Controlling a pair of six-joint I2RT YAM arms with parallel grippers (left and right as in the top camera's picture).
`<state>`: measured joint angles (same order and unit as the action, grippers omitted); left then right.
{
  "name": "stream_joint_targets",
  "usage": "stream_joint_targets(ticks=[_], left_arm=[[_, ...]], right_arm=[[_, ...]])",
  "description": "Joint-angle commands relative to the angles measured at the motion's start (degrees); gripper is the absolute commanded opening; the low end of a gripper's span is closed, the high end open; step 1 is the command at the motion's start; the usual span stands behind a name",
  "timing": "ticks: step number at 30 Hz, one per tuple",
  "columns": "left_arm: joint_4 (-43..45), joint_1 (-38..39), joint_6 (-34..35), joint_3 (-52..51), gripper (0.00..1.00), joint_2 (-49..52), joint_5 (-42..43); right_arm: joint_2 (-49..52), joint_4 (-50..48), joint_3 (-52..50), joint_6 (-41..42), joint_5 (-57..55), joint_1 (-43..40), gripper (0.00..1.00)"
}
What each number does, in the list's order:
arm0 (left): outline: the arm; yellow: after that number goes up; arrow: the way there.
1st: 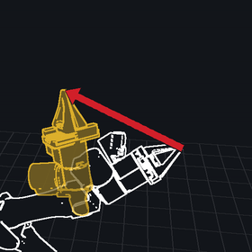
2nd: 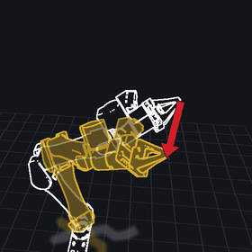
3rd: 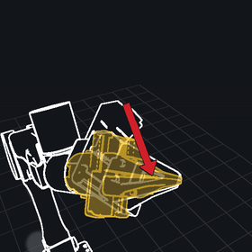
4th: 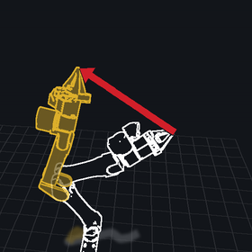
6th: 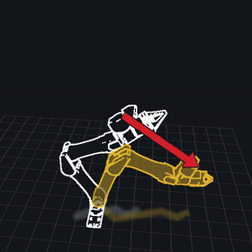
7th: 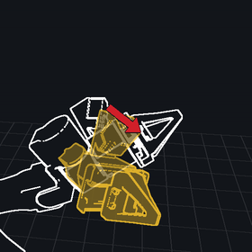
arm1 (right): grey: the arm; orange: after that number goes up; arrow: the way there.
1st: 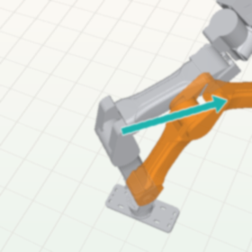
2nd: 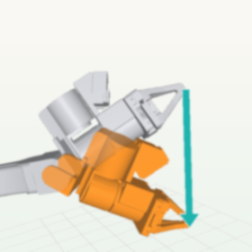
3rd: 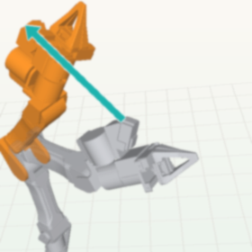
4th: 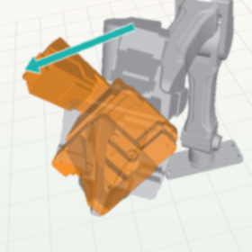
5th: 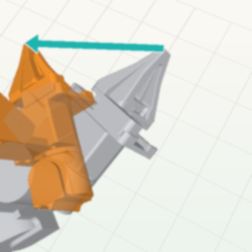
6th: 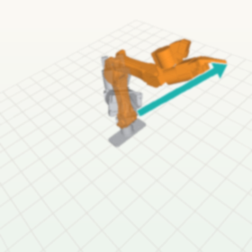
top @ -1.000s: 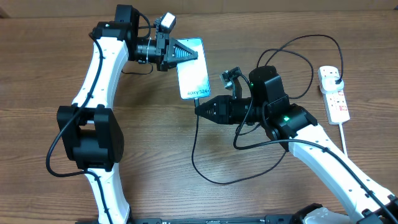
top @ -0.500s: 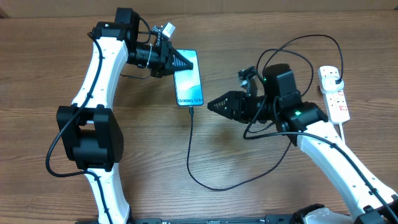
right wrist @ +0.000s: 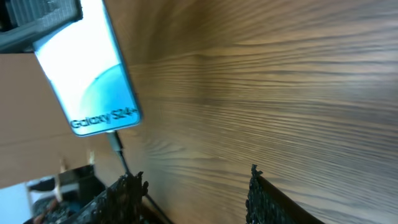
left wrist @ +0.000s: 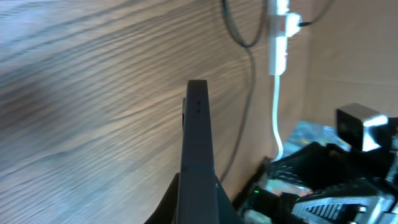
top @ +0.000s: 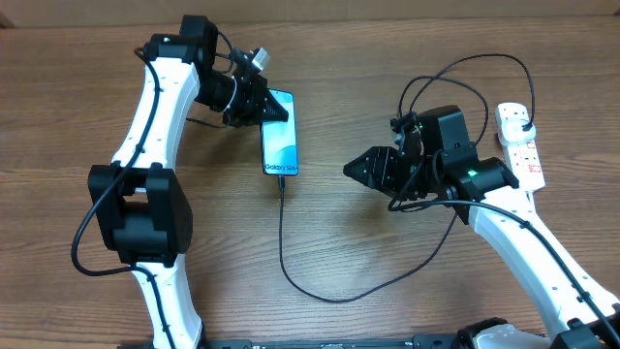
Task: Plug charger to phone and switch on socket
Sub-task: 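Lower the phone flat onto the table with the left gripper and release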
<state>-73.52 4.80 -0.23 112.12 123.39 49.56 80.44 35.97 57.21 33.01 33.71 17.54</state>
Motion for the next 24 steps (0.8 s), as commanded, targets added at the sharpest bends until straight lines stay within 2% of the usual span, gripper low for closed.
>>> stream_joint_targets(ticks=[1, 11, 24], left_arm=[[-0.13, -0.04, -1.27, 0.48, 0.04, 1.73, -5.35], [-0.13, -0.07, -1.27, 0.48, 0.04, 6.1, -12.04], [0.48, -0.07, -1.27, 0.48, 0.04, 12.79, -13.73]], right_arm=[[0.37, 1.07, 0.07, -0.55, -4.83, -0.26, 0.56], [0.37, 2.56, 0.07, -1.64, -5.68, -0.26, 0.56], [0.37, 4.04, 0.07, -2.03, -6.99, -0.26, 0.56]])
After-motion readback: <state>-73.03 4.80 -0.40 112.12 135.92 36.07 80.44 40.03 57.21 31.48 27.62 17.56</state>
